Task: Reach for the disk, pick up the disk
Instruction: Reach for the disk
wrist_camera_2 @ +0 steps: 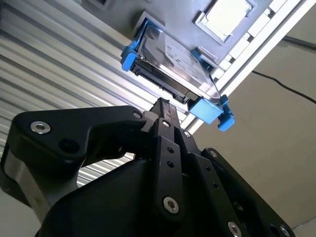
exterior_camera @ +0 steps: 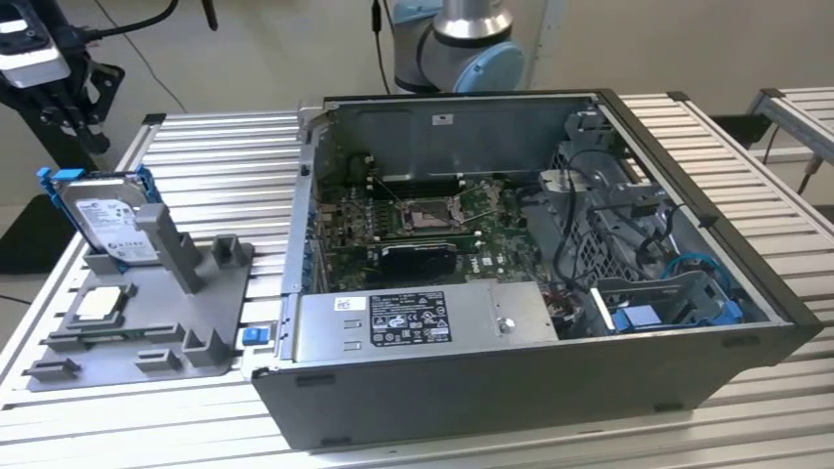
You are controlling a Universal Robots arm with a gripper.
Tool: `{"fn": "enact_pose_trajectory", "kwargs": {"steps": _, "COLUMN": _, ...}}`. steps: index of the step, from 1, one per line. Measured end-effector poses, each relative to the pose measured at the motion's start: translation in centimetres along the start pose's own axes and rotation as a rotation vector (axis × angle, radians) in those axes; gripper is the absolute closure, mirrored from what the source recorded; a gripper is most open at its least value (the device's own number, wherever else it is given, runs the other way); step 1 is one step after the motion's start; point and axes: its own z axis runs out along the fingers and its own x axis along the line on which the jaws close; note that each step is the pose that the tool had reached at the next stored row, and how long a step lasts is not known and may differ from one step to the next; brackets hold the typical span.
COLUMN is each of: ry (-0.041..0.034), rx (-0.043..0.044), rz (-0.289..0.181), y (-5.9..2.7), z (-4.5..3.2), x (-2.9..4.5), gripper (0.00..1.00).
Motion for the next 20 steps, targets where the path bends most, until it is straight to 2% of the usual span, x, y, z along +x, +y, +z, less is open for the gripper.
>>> {"fn": "enact_pose_trajectory", "kwargs": {"steps": 4, "ry": 0.0001, "rx": 0.0000, "rz": 0.000, "y": 0.01, "z": 0.00, "x": 0.69, "gripper": 1.00}}
{"fn": "enact_pose_trajectory", "kwargs": {"steps": 7, "ry": 0.0000, "rx": 0.0000, "rz": 0.000, "y": 0.02, "z": 0.00, "x": 0.95, "gripper": 1.00}}
{"fn": "enact_pose_trajectory", "kwargs": {"steps": 20, "ry": 0.0001, "rx": 0.0000, "rz": 0.000, "y": 0.02, "z": 0.00, "x": 1.17, "gripper": 1.00}}
